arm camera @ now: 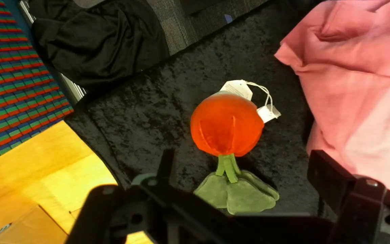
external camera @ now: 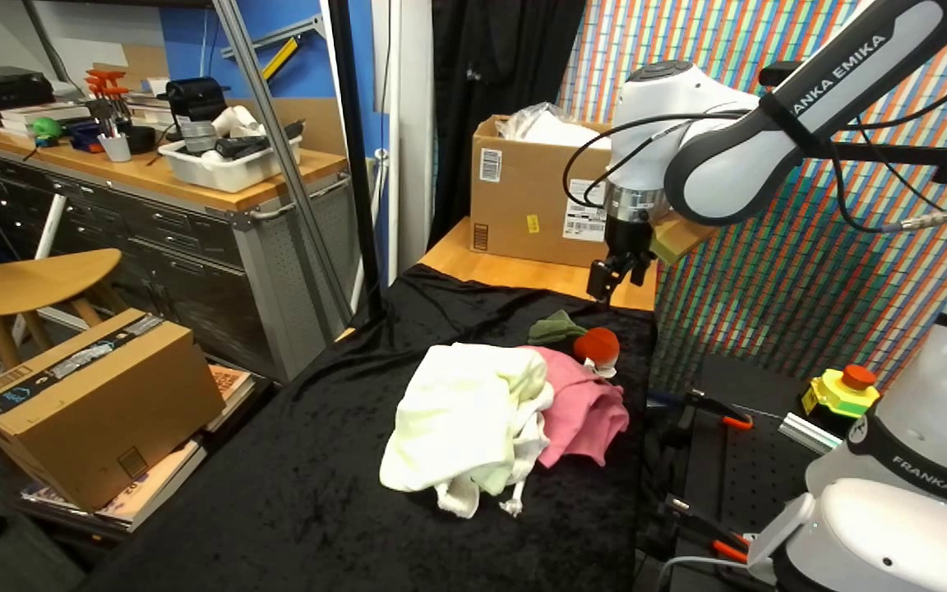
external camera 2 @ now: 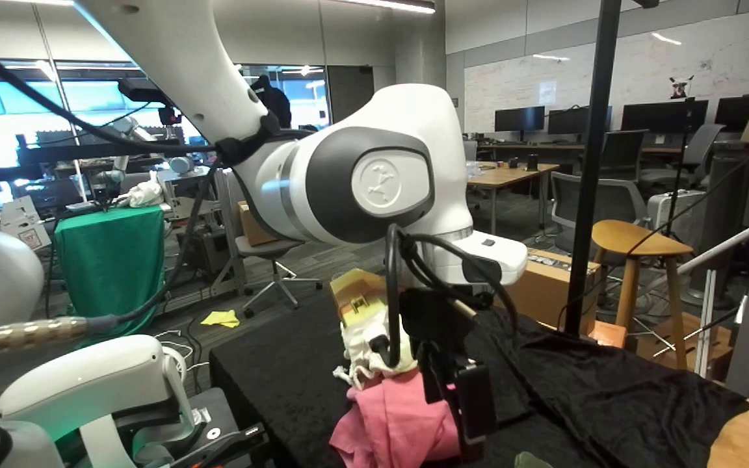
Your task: Pile up all the objects on the table.
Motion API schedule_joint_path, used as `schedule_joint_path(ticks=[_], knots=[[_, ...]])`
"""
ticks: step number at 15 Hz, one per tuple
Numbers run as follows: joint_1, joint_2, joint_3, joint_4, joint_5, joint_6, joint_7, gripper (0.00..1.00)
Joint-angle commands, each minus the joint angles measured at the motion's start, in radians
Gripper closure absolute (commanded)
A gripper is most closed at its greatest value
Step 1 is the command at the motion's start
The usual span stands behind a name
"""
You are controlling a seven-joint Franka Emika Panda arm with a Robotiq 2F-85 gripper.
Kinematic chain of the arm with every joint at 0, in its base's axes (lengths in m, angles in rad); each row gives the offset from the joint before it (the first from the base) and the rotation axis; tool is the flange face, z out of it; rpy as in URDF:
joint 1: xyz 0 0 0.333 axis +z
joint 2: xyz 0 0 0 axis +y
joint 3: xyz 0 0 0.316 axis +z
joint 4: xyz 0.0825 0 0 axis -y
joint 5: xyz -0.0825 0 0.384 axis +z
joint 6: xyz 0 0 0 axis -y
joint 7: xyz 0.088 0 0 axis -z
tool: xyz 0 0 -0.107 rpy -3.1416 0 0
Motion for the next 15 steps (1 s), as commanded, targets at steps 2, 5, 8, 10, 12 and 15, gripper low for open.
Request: schedule_joint_path(ticks=[2, 5, 8, 10, 12, 15], knots=[[-0.049, 0.041, -0.071, -0.02, 0.003, 0.153, -0.164, 0.0], [-0.051, 0.082, -0.098, -0.02, 0.021, 0.239, -0.245, 0.0], [-0.029, 0.137, -0.104, -0.021, 0.078, 0.306, -0.32, 0.0], [-0.007, 0.172, -0.102, -0.021, 0.162, 0.333, -0.383, 0.0], [0.009, 0.196, -0.096, -0.022, 0.231, 0.353, -0.446, 0.0], [0.019, 0.219, -0.085, -0.022, 0.31, 0.358, -0.517, 0.0]])
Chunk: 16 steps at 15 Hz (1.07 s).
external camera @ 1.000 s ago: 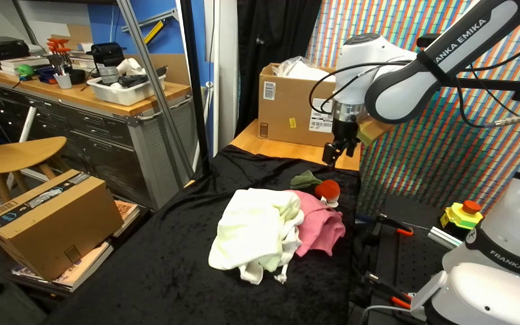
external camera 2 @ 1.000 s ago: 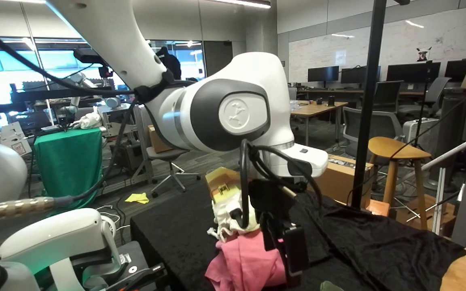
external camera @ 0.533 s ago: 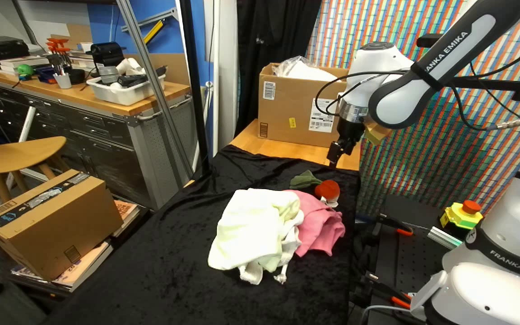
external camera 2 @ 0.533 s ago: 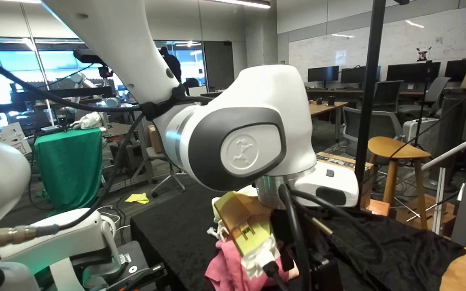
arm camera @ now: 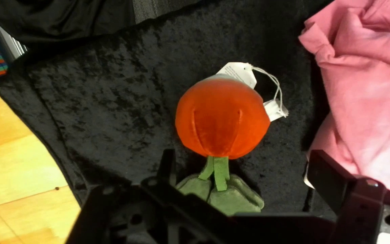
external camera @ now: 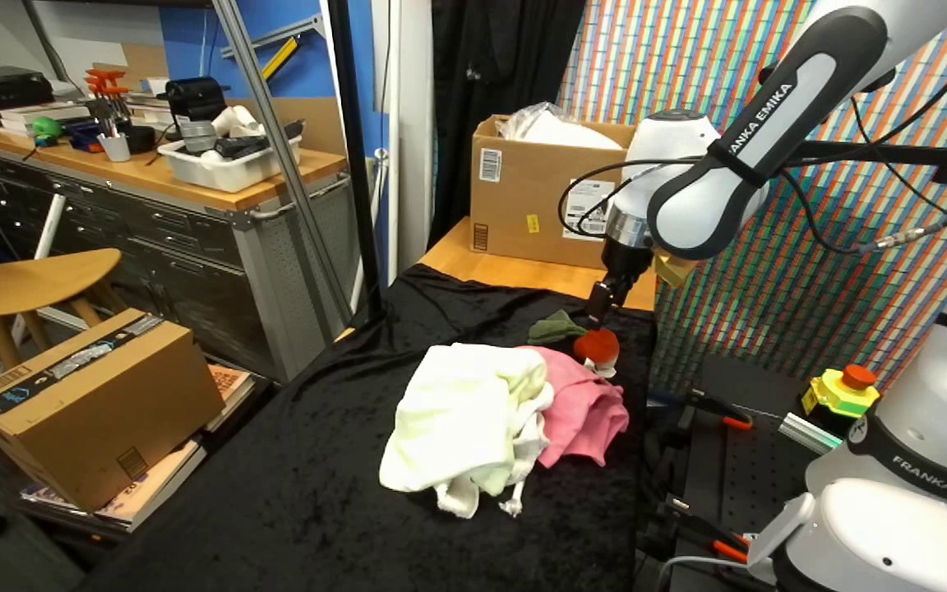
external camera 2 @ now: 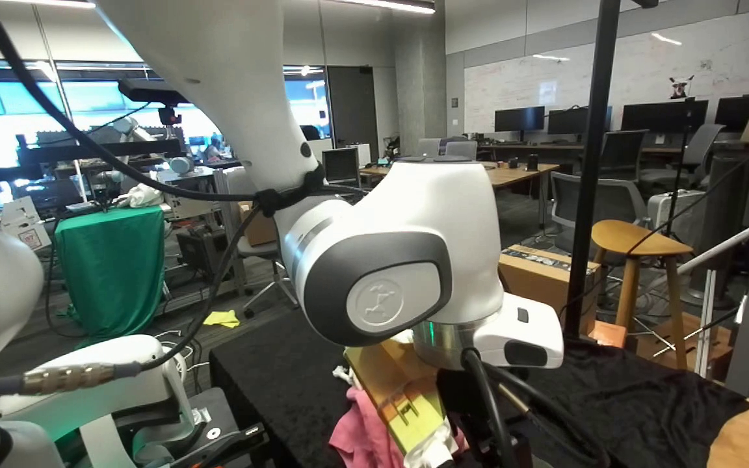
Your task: Pile up all the objects on the table.
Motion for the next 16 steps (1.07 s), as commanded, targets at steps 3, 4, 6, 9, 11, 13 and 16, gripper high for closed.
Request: schedule_joint_path(ticks=[3, 4, 6, 9, 11, 13, 16], knots=[[0.015, 0.031, 0.013, 0.0, 0.145, 0.024, -0.149, 0.0], [0.015, 0.032, 0.018, 0.001, 0.177, 0.022, -0.177, 0.0], [0.015, 0.041, 0.025, 0.005, 0.22, 0.019, -0.223, 0.0], [0.011, 0.052, 0.034, 0.013, 0.277, 0.014, -0.277, 0.0], [0.008, 0.06, 0.041, 0.018, 0.309, 0.01, -0.312, 0.0], [0.006, 0.07, 0.047, 0.024, 0.35, 0.003, -0.348, 0.0], [0.003, 0.072, 0.041, 0.022, 0.364, -0.008, -0.358, 0.0]])
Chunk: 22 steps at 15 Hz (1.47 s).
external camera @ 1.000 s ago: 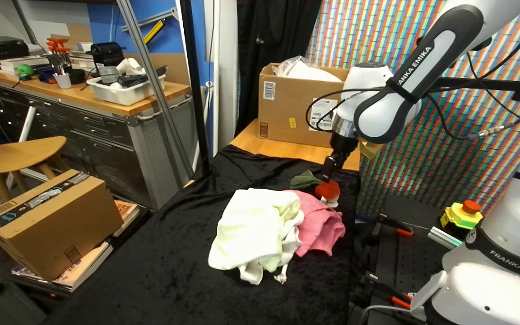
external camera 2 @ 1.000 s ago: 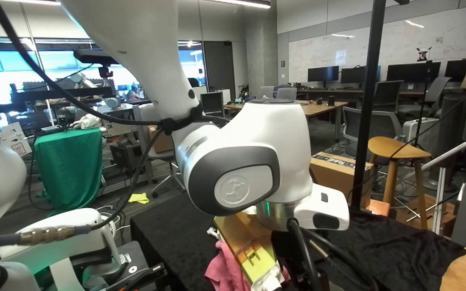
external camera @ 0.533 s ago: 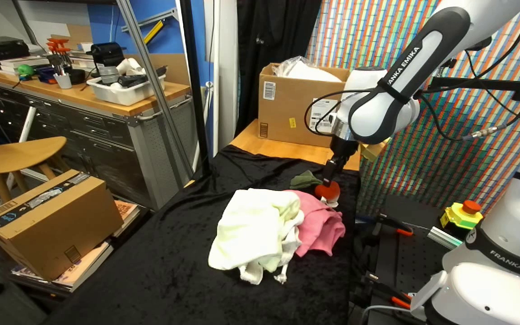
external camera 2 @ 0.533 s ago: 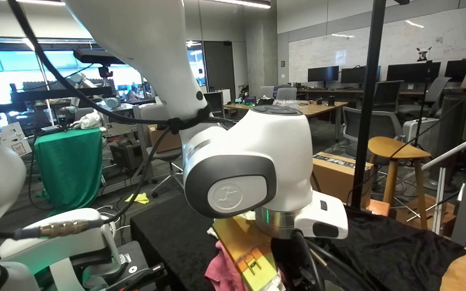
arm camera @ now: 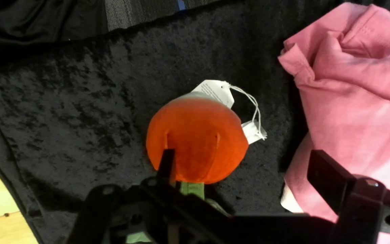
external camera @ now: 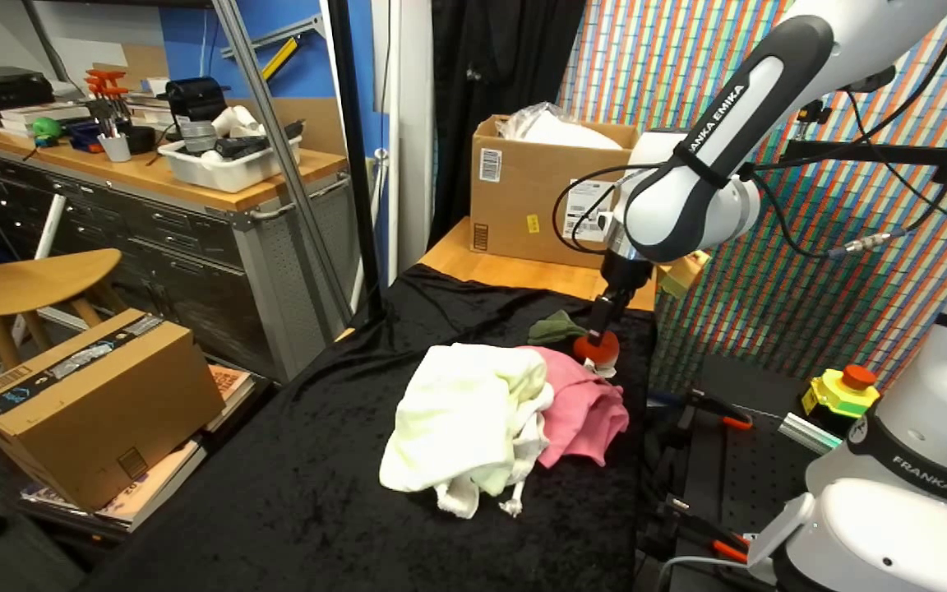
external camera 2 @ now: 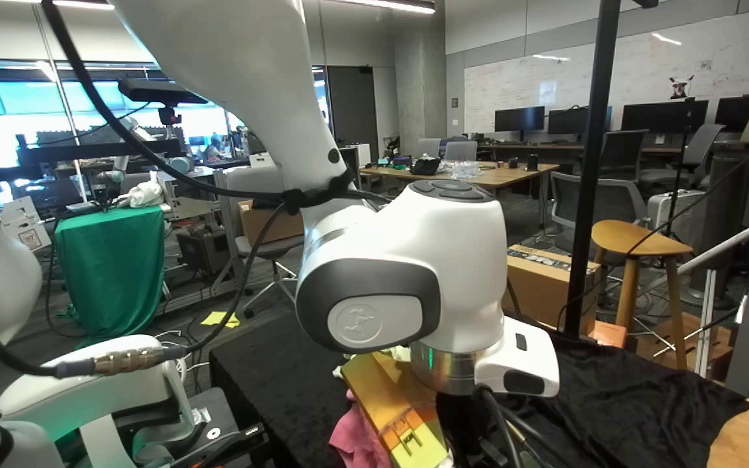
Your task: Pile up all the objects on the table.
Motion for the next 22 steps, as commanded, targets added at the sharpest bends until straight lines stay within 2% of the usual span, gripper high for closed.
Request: schedule_joint_path(ticks=[1, 4, 10, 15, 22], knots=[[-0.008, 0.014, -0.003, 0.013, 0.012, -0.011, -0.019, 0.0], [-0.019, -0.01, -0.019, 0.005, -0.036, -0.044, 0.018, 0.0], [-0.037, -0.004, -0.014, 0.033, 0.01, -0.117, -0.034, 0.0], [-0.044, 0.032, -0.006, 0.065, 0.056, -0.123, -0.115, 0.0], [-0.056, 0.121, -0.003, 0.128, 0.016, -0.156, -0.088, 0.0]])
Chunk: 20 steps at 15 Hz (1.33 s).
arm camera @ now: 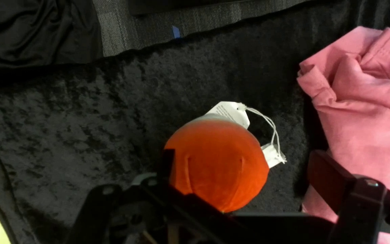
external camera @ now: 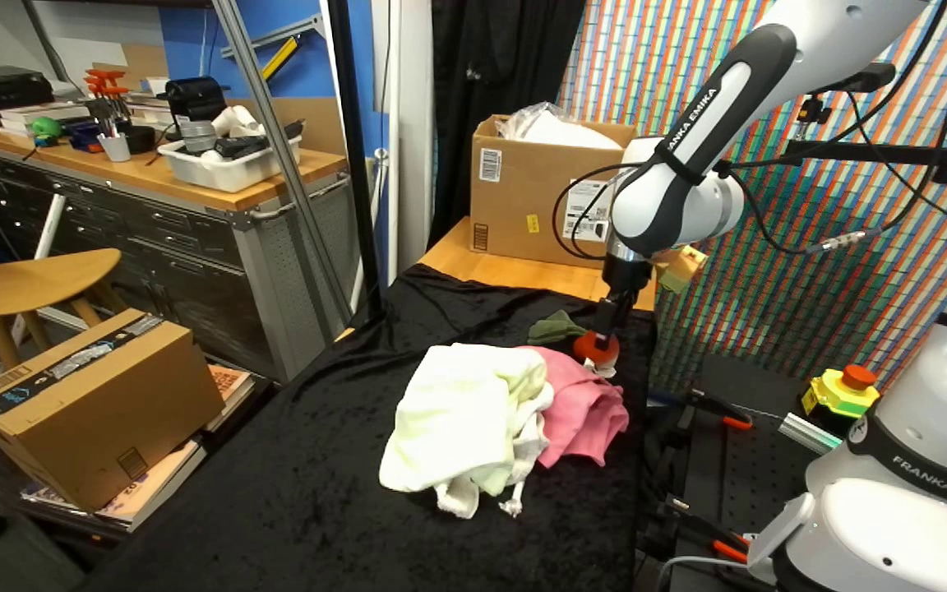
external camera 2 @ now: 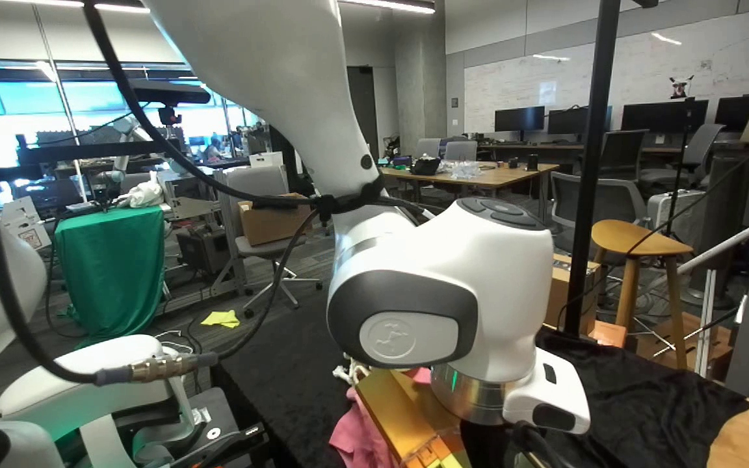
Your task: Pile up all the objects on the table.
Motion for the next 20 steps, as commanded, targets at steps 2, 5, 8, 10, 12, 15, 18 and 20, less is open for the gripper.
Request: schedule_joint_path(ticks=[2, 5, 8, 10, 12, 15, 18, 20], knots=[[-0.023, 0.072, 0.02, 0.074, -0.009, -0.054, -0.006, 0.0], [-0.031, 0.1, 0.027, 0.097, -0.011, -0.061, -0.004, 0.0], [-0.043, 0.12, 0.033, 0.112, -0.007, -0.063, -0.003, 0.25], [-0.053, 0.127, 0.037, 0.115, -0.003, -0.062, -0.004, 0.3], [-0.06, 0.129, 0.037, 0.116, -0.007, -0.063, 0.002, 0.47], [-0.068, 0.12, 0.036, 0.112, -0.007, -0.062, 0.003, 0.69], [-0.068, 0.108, 0.033, 0.111, -0.015, -0.066, 0.012, 0.87], [-0.063, 0.086, 0.031, 0.103, -0.025, -0.068, 0.017, 0.91]])
